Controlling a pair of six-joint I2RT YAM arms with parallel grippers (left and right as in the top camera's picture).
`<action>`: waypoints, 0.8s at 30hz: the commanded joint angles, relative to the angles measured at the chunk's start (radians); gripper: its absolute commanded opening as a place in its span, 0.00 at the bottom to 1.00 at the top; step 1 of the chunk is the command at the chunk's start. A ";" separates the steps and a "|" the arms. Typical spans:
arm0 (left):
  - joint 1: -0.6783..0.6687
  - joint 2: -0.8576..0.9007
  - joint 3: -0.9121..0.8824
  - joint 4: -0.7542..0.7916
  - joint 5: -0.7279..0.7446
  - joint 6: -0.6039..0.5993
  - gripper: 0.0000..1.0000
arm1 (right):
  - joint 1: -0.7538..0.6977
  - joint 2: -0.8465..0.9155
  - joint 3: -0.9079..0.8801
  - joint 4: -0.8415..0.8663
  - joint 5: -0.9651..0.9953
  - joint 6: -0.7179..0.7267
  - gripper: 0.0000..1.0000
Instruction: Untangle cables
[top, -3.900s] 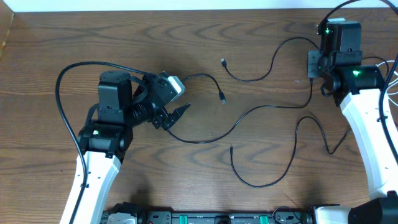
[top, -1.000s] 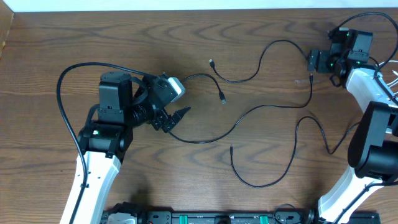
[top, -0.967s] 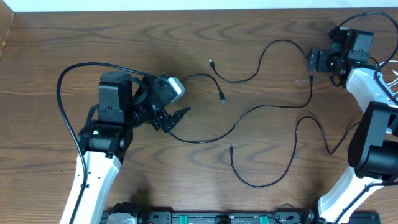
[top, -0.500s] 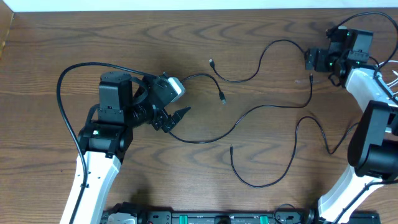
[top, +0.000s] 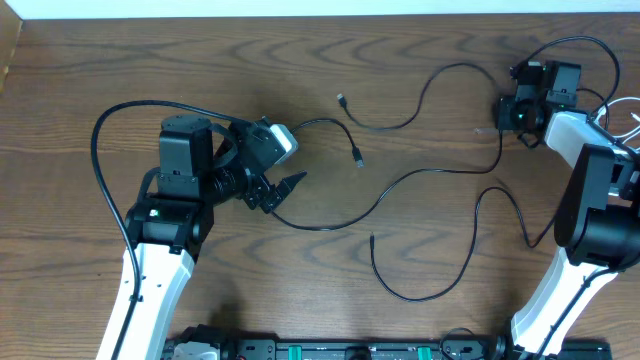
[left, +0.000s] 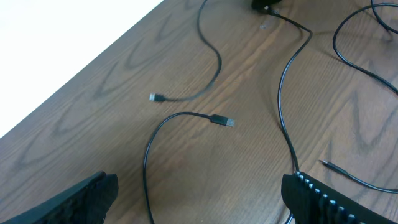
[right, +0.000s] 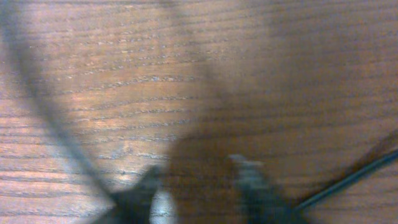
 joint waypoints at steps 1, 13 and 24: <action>-0.001 0.004 0.013 -0.002 0.003 -0.006 0.89 | 0.002 0.008 -0.001 -0.011 -0.010 0.028 0.01; -0.001 0.004 0.013 -0.017 0.003 -0.006 0.89 | -0.006 -0.177 -0.001 -0.122 0.009 0.084 0.01; -0.001 0.004 0.012 -0.025 0.003 -0.005 0.89 | -0.017 -0.552 -0.001 -0.109 0.426 0.044 0.01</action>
